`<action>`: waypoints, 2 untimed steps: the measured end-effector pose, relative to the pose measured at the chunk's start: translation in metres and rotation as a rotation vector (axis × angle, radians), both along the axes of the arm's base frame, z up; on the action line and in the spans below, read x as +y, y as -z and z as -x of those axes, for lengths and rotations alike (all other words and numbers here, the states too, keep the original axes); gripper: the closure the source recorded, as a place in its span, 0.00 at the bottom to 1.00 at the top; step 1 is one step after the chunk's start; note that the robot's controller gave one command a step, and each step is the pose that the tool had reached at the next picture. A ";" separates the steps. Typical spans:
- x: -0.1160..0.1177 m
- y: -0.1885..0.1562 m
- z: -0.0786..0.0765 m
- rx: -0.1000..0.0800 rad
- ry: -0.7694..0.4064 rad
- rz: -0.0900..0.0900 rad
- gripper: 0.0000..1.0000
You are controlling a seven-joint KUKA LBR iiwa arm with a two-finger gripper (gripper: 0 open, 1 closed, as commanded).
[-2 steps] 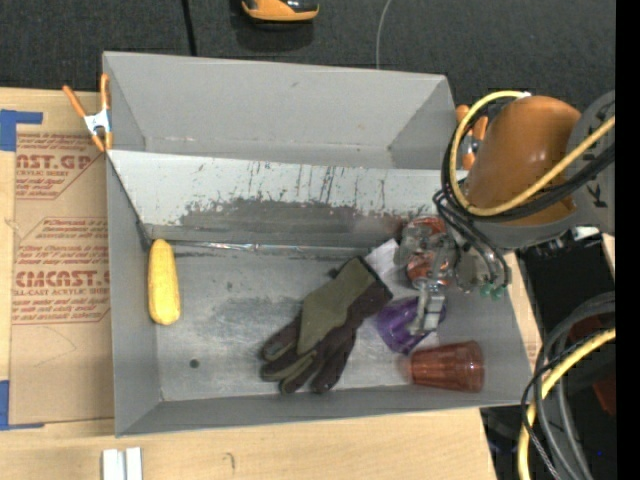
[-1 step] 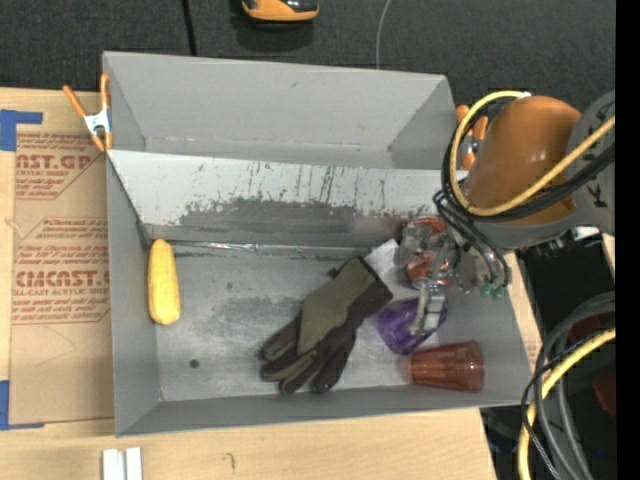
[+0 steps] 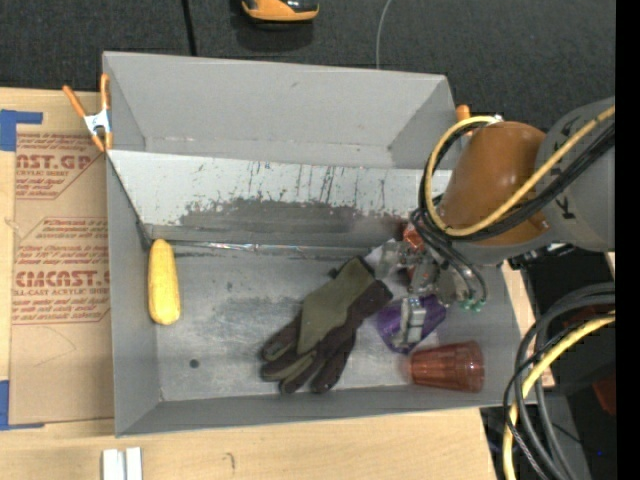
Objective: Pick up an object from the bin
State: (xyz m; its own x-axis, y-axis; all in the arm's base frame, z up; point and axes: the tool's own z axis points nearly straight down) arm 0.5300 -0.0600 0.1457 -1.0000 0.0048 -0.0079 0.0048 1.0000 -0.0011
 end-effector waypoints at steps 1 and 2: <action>0.004 0.014 0.000 0.005 -0.016 0.000 0.00; -0.007 -0.007 -0.006 0.019 -0.011 -0.004 0.00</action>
Offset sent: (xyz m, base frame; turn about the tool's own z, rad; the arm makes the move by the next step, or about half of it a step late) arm 0.0231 -0.0370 0.0902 0.0019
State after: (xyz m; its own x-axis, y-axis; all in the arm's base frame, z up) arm 0.5359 -0.0668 0.1526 -0.9999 -0.0063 0.0110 -0.0062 1.0000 0.0030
